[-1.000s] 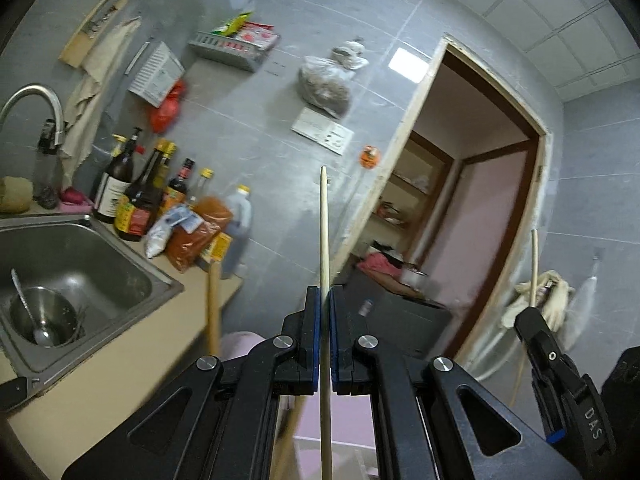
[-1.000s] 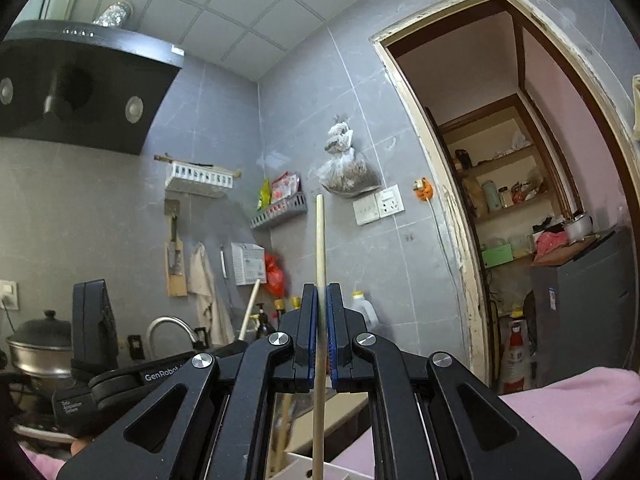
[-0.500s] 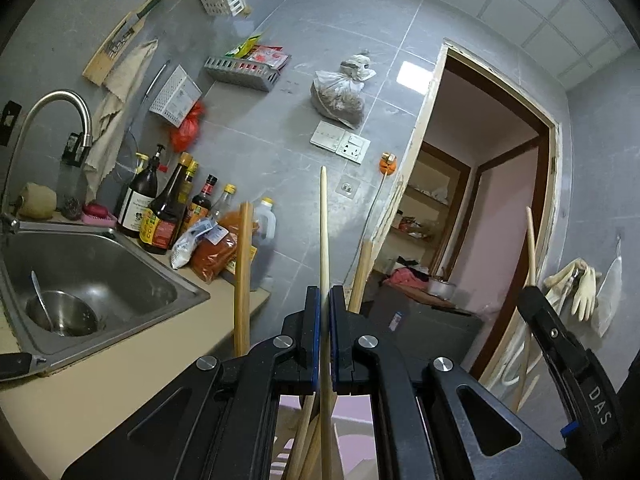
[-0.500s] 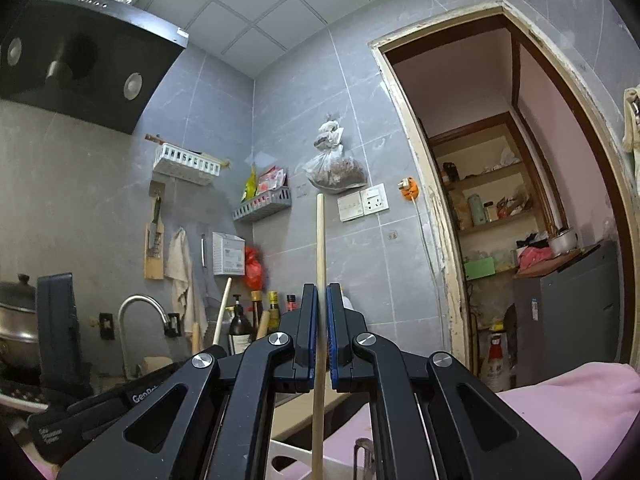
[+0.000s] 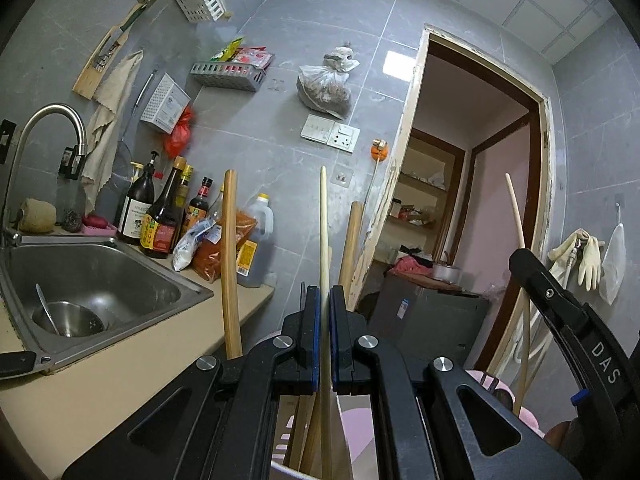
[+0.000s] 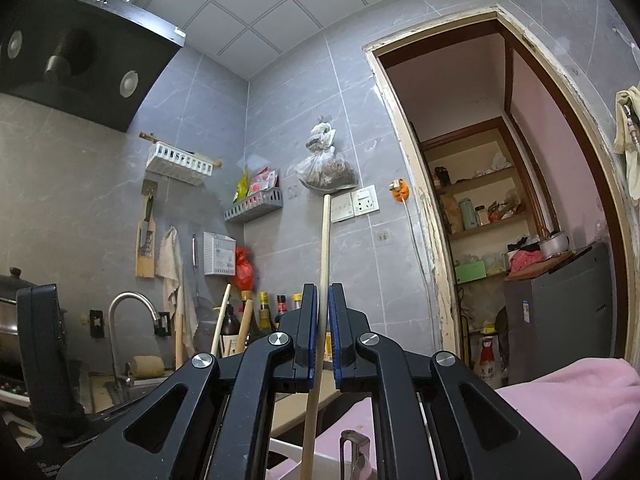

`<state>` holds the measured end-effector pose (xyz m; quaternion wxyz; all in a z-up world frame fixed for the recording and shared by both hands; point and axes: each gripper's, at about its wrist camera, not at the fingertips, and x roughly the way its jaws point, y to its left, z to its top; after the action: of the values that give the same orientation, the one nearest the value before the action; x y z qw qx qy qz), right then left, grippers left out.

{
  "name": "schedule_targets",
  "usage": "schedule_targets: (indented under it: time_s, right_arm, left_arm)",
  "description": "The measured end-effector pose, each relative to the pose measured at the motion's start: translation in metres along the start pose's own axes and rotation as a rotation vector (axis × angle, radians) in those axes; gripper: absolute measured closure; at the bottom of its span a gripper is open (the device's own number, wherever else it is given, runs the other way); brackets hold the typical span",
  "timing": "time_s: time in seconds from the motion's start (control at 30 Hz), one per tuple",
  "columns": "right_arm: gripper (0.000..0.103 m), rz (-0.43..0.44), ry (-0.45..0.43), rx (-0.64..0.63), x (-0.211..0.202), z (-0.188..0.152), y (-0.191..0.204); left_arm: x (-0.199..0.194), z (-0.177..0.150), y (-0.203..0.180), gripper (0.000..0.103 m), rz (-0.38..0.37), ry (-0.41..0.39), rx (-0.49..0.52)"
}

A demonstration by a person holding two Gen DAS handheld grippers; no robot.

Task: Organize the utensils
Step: 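Lower the chopstick into the white holder with the left tool while the right tool drops its chopstick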

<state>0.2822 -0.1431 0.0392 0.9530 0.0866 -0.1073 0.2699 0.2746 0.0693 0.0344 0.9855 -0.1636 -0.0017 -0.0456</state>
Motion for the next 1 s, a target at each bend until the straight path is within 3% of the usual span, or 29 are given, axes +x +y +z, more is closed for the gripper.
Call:
schedule_targets:
  time_s: [1.0]
  right_arm:
    - [0.097,-0.002,0.031,-0.016,-0.0048,-0.0066,0.0024]
  left_arm:
    - [-0.0046,-0.0067,-0.0028,0.1,-0.036,0.062,0.011]
